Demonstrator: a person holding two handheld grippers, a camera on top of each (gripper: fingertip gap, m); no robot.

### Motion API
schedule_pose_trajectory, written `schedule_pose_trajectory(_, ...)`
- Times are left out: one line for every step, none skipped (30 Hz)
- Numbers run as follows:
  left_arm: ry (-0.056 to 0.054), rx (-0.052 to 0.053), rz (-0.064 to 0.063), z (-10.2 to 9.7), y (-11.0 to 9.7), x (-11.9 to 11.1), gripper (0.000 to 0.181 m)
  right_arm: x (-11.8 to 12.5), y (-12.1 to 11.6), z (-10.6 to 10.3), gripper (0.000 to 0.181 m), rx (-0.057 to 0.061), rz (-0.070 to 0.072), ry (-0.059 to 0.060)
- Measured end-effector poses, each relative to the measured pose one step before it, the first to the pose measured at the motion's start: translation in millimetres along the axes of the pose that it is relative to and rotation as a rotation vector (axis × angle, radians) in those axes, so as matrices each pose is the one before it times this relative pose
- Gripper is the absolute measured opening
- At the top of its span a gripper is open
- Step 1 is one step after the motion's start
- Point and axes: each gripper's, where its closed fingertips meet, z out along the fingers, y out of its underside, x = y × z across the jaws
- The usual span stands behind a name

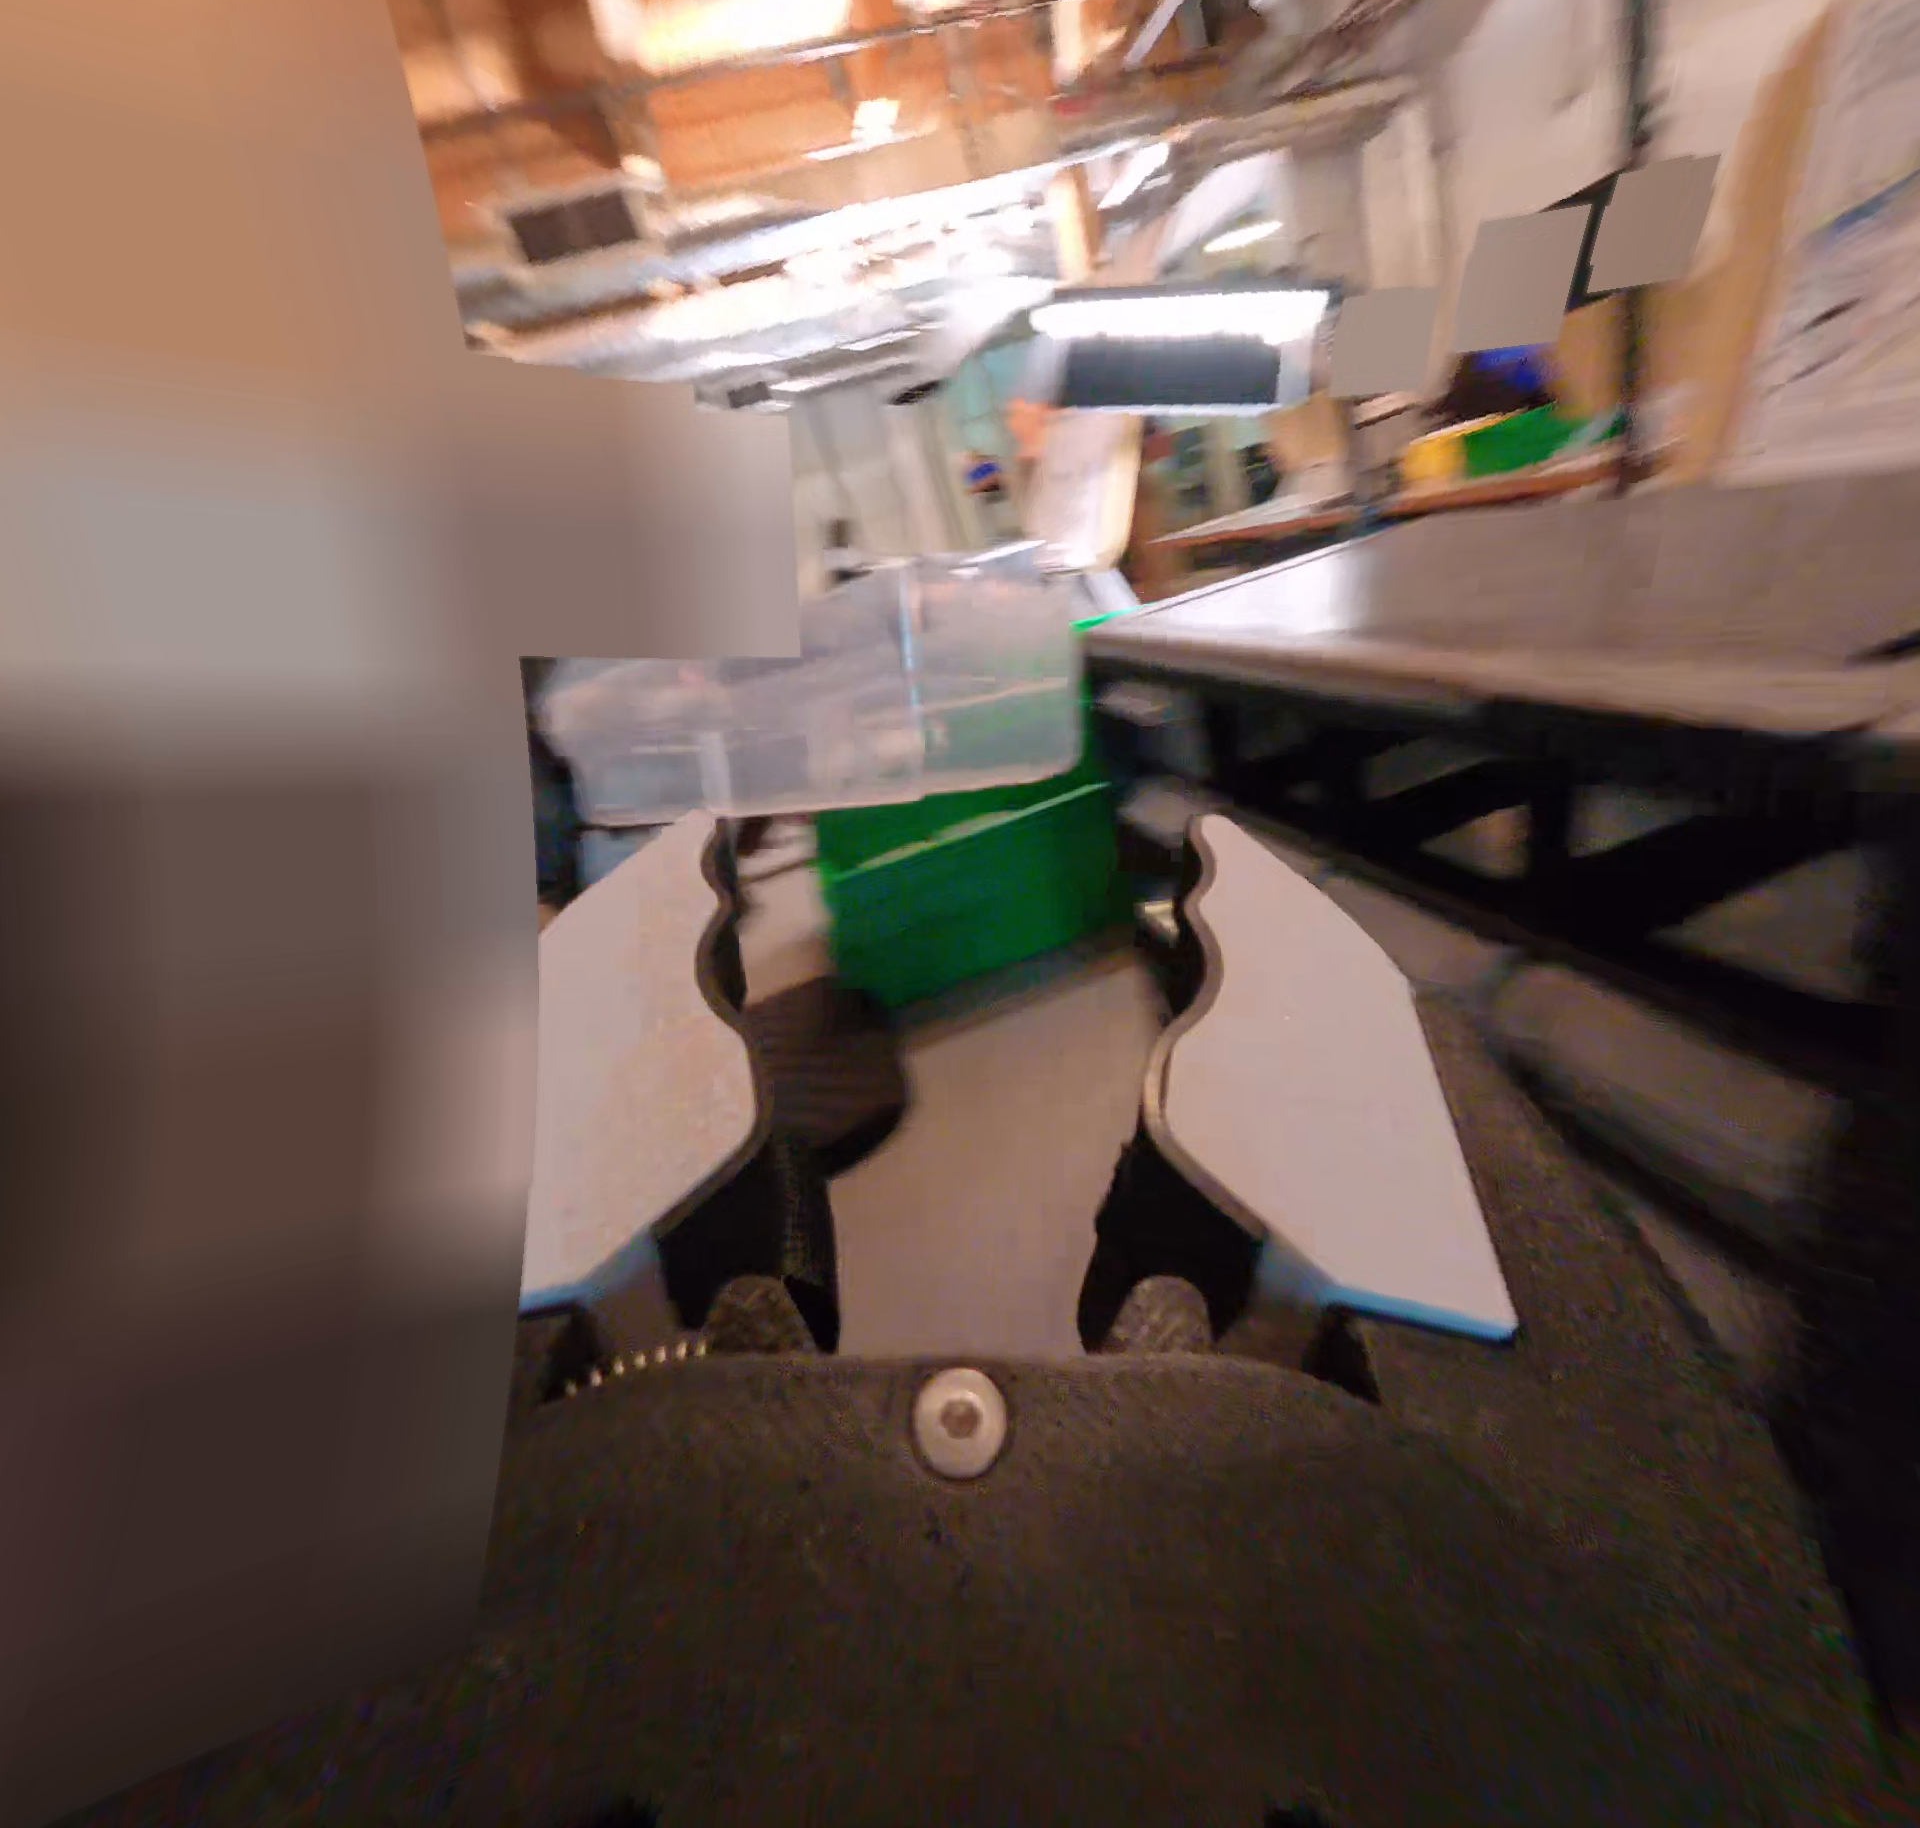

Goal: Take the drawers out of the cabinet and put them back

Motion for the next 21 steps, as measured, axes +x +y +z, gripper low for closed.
schedule_pose_trajectory(-0.0063, -0.0274, 0.0157, -3.31, 5.61, 0.06, 0.048, 12.81, -8.01, -4.89, 0.076, 0.0038, -0.0896, 0.0998)
schedule_pose_trajectory(-0.0090, -0.0261, 0.0069, -2.72, 5.26, 0.22, 0.048, 15.28, -8.41, -4.19, 0.065, 0.0005, -0.0953, 0.1071)
schedule_pose_trajectory(-0.0075, -0.0194, 0.0099, -2.41, 4.15, 1.06, 0.048, 16.86, -7.59, -3.00, 0.053, -0.0071, -0.0945, 0.1086)
schedule_pose_trajectory(-0.0050, -0.0161, 0.0115, -2.20, 3.05, 2.05, 0.048, 18.26, -4.36, -1.32, 0.038, -0.0255, -0.0872, 0.1078)
schedule_pose_trajectory(-0.0017, -0.0151, 0.0101, -1.74, 2.37, 2.90, 0.048, 17.04, -0.24, 0.42, 0.021, -0.0470, -0.0768, 0.0931)
schedule_pose_trajectory(0.0004, -0.0150, 0.0076, -1.29, 2.04, 3.32, 0.048, 13.47, 1.60, 2.67, 0.011, -0.0458, -0.0586, 0.0669)
schedule_pose_trajectory(-0.0011, -0.0136, 0.0097, -1.14, 1.60, 3.25, 0.048, 9.17, 2.99, 4.37, 0.004, -0.0414, -0.0443, 0.0393)
schedule_pose_trajectory(-0.0056, -0.0093, 0.0151, -0.95, 0.78, 2.82, 0.048, 4.42, 2.86, 5.25, 0.003, -0.0317, -0.0231, 0.0077)
schedule_pose_trajectory(-0.0056, -0.0088, 0.0145, -0.73, 0.29, 2.87, 0.048, 2.84, 2.79, 5.52, 0.001, -0.0247, -0.0025, -0.0016)
schedule_pose_trajectory(-0.0058, -0.0135, 0.0110, -0.29, 0.54, 2.70, 0.048, 1.43, 3.81, 5.47, 0.000, -0.0277, 0.0072, -0.0079)
schedule_pose_trajectory(-0.0049, -0.0200, 0.0130, 0.00, 1.11, 2.69, 0.048, 0.32, 5.71, 5.36, 0.000, -0.0363, 0.0077, -0.0114)
schedule_pose_trajectory(0.0074, -0.0293, 0.0168, 0.36, 1.92, 4.19, 0.048, 0.70, 0.28, 3.25, 0.000, 0.0007, 0.0115, -0.0037)
schedule_pose_trajectory(0.0052, -0.0377, 0.0209, 0.56, 2.31, 4.14, 0.048, 0.59, -0.10, 1.71, 0.000, -0.0035, 0.0108, -0.0027)
schedule_pose_trajectory(-0.0093, -0.0392, 0.0285, 0.71, 1.80, 2.40, 0.048, 0.28, 0.14, 0.59, 0.000, -0.0082, 0.0070, -0.0008)
schedule_pose_trajectory(-0.0090, -0.0353, 0.0370, 0.96, 0.87, 2.23, 0.048, 0.02, -0.01, 0.10, 0.000, -0.0090, 0.0028, 0.0034)
schedule_pose_trajectory(-0.0082, -0.0340, 0.0308, 1.45, -0.09, 1.71, 0.048, -0.07, 0.09, -0.11, 0.000, -0.0071, -0.0044, 0.0081)
schedule_pose_trajectory(-0.0070, -0.0334, 0.0224, 2.17, -0.76, 1.37, 0.048, 0.11, 0.05, -0.10, 0.000, -0.0049, -0.0083, 0.0105)
schedule_pose_trajectory(0.0057, -0.0348, 0.0300, 2.91, -0.96, 2.82, 0.047, -0.02, 0.01, 0.01, 0.000, -0.0039, -0.0072, 0.0095)
schedule_pose_trajectory(0.0113, -0.0352, 0.0327, 3.17, -1.41, 3.36, 0.047, -0.03, 0.04, -0.07, 0.000, -0.0031, -0.0047, 0.0062)
schedule_pose_trajectory(0.0073, -0.0286, 0.0238, 3.34, -2.48, 2.61, 0.047, -0.07, 0.00, -0.07, 0.000, -0.0022, -0.0003, 0.0021)
schedule_pose_trajectory(0.0135, -0.0269, 0.0129, 3.34, -2.78, 2.90, 0.047, 0.10, 0.05, -0.09, 0.000, -0.0005, 0.0026, -0.0007)
